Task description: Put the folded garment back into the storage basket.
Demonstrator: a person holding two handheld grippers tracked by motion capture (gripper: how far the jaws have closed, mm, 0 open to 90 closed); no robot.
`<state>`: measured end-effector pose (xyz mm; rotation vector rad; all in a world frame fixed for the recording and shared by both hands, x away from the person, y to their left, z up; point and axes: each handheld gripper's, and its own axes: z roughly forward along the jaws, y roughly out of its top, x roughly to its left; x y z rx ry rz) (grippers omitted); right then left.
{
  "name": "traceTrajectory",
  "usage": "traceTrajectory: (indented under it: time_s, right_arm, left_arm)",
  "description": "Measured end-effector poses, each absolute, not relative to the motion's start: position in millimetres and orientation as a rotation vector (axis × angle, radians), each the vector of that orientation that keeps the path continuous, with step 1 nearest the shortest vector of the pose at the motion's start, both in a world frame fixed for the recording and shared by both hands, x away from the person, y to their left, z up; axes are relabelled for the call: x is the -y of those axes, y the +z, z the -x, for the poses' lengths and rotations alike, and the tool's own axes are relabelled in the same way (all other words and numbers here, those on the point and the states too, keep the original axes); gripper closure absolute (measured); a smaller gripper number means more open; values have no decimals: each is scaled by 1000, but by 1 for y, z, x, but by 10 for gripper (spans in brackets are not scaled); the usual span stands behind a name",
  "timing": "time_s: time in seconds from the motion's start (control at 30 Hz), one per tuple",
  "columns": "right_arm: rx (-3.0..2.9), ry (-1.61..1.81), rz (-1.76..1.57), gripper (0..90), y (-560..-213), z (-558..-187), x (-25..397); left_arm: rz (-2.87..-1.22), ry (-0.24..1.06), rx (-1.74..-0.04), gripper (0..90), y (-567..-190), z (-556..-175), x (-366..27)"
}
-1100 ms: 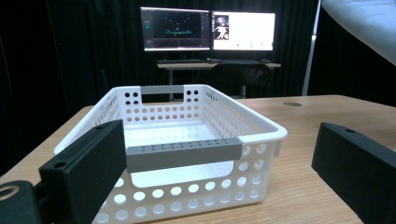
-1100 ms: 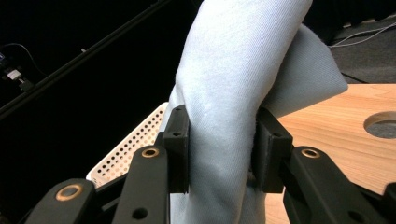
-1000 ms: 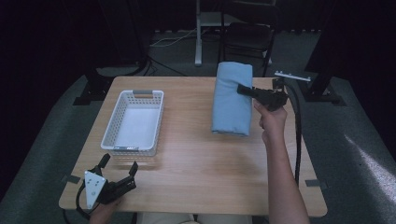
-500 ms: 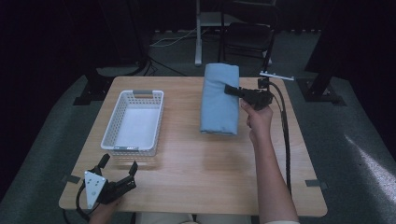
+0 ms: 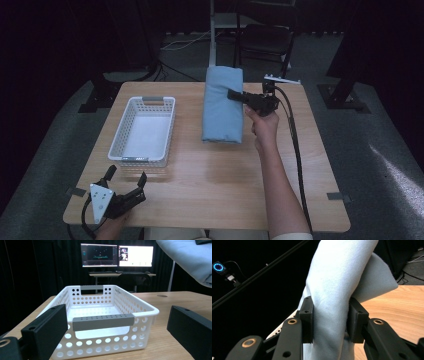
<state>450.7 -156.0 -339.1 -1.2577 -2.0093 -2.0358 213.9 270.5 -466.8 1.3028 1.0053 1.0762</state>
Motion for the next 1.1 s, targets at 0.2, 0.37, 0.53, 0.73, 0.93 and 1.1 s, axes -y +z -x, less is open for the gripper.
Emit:
traceTrajectory:
  time_s: [0.2,0.37,0.53,0.73,0.93,1.1]
  right_arm:
    - [1987,-2040,1253,630,-342,-453,144]
    - [1989,-2029,1220,630,-343,-457,129]
    - [1982,-2026,1201,630,-343,-458,113]
    - [1974,-2036,1204,629,-343,-460,96]
    - [1957,-2040,1161,629,-339,-463,76]
    - [1965,-2030,1148,629,-337,-466,56]
  left_arm:
    - [-1294,1082,-1008,44,-467,-213,-270]
    - [-1287,1087,-1011,44,-467,-213,-270]
    - [-1278,1092,-1016,44,-467,-213,-270]
    - [-1283,1099,-1026,44,-467,-213,-270]
    - [-1282,1101,-1026,44,-467,-213,-270]
    - [-1276,1103,-1028,44,-467,-212,-270]
